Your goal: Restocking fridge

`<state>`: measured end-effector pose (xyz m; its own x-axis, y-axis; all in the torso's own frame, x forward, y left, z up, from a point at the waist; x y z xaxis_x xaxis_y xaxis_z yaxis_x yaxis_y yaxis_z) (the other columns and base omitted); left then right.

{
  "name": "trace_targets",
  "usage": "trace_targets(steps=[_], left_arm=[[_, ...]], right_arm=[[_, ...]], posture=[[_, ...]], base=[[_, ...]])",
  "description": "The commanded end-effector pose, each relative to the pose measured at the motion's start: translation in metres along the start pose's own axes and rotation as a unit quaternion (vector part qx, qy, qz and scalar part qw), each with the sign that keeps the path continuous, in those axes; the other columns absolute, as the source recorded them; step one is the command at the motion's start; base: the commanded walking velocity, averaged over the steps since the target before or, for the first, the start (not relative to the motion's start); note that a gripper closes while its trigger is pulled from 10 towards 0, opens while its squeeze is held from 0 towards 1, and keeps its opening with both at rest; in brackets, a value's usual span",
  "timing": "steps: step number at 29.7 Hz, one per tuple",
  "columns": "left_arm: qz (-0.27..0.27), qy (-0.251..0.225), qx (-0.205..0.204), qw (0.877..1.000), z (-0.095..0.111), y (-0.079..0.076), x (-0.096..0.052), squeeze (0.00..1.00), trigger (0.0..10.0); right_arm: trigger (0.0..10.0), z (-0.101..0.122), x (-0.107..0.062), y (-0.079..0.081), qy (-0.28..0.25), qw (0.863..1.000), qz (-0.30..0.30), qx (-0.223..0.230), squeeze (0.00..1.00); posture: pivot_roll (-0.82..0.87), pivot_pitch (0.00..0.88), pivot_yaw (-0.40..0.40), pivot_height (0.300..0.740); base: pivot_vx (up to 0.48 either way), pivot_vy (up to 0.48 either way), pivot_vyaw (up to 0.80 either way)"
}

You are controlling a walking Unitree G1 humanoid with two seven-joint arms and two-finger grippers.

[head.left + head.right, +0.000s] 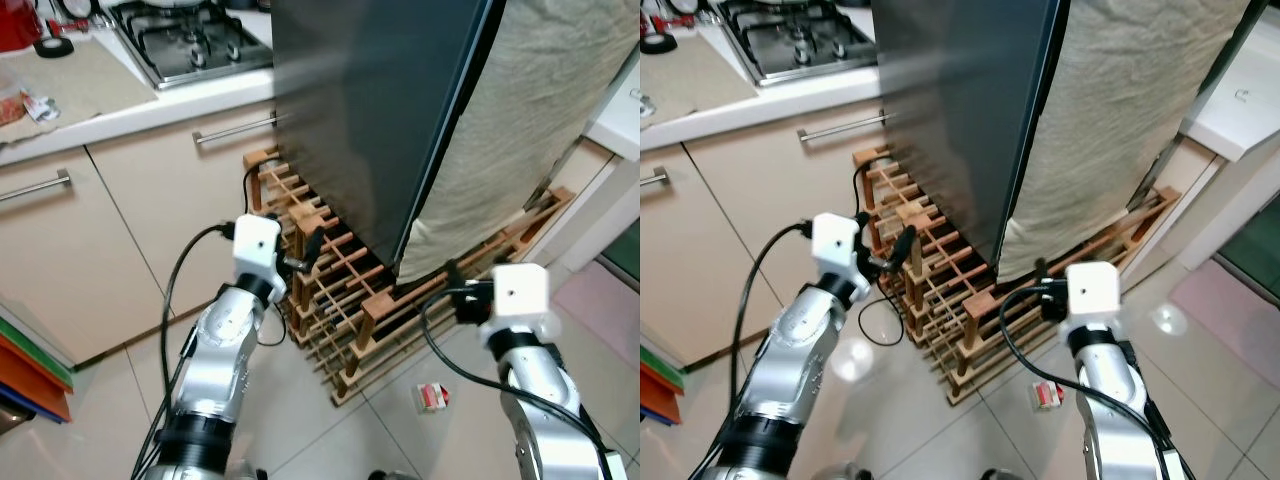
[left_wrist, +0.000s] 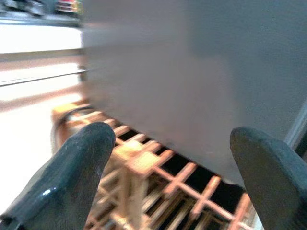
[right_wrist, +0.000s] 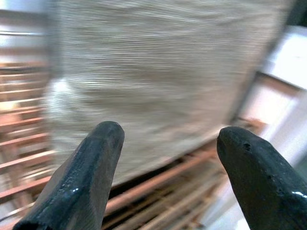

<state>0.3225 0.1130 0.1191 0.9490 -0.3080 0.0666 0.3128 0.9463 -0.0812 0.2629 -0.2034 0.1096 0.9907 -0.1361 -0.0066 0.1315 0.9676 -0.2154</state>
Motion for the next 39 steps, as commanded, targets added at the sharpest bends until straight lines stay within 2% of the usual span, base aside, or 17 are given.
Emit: trace_targets(steps=[1,3,4,5,8,18,23,30,39], left_arm=[[0.029,-0.002,0.000,1.000,0.004,0.013,-0.006,0.00,10.0],[0.058,0.007,0.004,0.998,0.001,0.025,-0.013,0.00,10.0],[0.058,0.007,0.004,0.998,0.001,0.025,-0.013,0.00,10.0],[0.061,0.017,0.009,0.998,-0.001,0.024,-0.015,0.00,10.0],[0.047,0.022,0.017,0.999,-0.002,0.015,-0.016,0.00,10.0],[0.035,0.016,0.023,0.999,0.002,0.004,-0.011,0.00,10.0],[0.032,0.016,0.022,0.999,0.003,0.002,-0.008,0.00,10.0],[0.029,0.014,0.021,0.999,0.004,0.000,-0.006,0.00,10.0],[0.026,0.015,0.022,0.999,0.003,-0.003,-0.006,0.00,10.0]], right_arm=[[10.0,-0.009,-0.008,-0.021,0.028,0.998,-0.054,0.007,0.00],[10.0,-0.017,-0.015,-0.028,0.051,0.996,-0.067,0.012,0.00],[10.0,-0.017,-0.015,-0.028,0.051,0.996,-0.067,0.012,0.00],[10.0,-0.016,-0.016,-0.019,0.049,0.998,-0.044,0.015,0.00],[10.0,-0.012,-0.015,-0.009,0.040,0.999,-0.018,0.012,0.00],[10.0,-0.009,-0.006,0.002,0.037,0.999,0.005,0.021,0.00],[10.0,-0.009,-0.002,0.005,0.035,0.999,0.011,0.016,0.00],[10.0,-0.010,0.001,0.007,0.038,0.999,0.013,0.014,0.00],[10.0,-0.013,0.002,0.009,0.040,0.999,0.020,0.020,0.00]], posture=[[0.05,0.006,-0.021,0.740],[0.05,0.005,-0.022,0.740],[0.05,0.005,-0.022,0.740],[0.05,0.004,-0.023,0.740],[0.05,0.002,-0.025,0.740],[0.05,0.002,-0.018,0.740],[0.05,0.002,-0.014,0.740],[0.05,0.004,-0.014,0.740],[0.05,0.006,-0.015,0.740]], base=[[0.000,0.000,0.00],[0.000,0.000,0.00],[0.000,0.000,0.00],[0.000,0.000,0.00],[0.000,0.000,0.00],[0.000,0.000,0.00],[0.000,-0.334,0.08],[0.000,-0.472,0.65],[0.000,-0.472,0.00]])
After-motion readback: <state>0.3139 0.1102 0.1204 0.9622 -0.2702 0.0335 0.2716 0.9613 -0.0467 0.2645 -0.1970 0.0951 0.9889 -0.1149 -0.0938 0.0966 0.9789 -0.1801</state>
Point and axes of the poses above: a point about 5 cm out from each wrist's last joint towards the gripper, its own x axis pointing out of the wrist towards the gripper, its own z axis along the axis of the wrist's last joint, y = z × x, the point moved 3 cm from there along x, pointing out of the wrist towards the gripper, and after that the axes turned 4 degrees about -x, right-handed, at the moved point
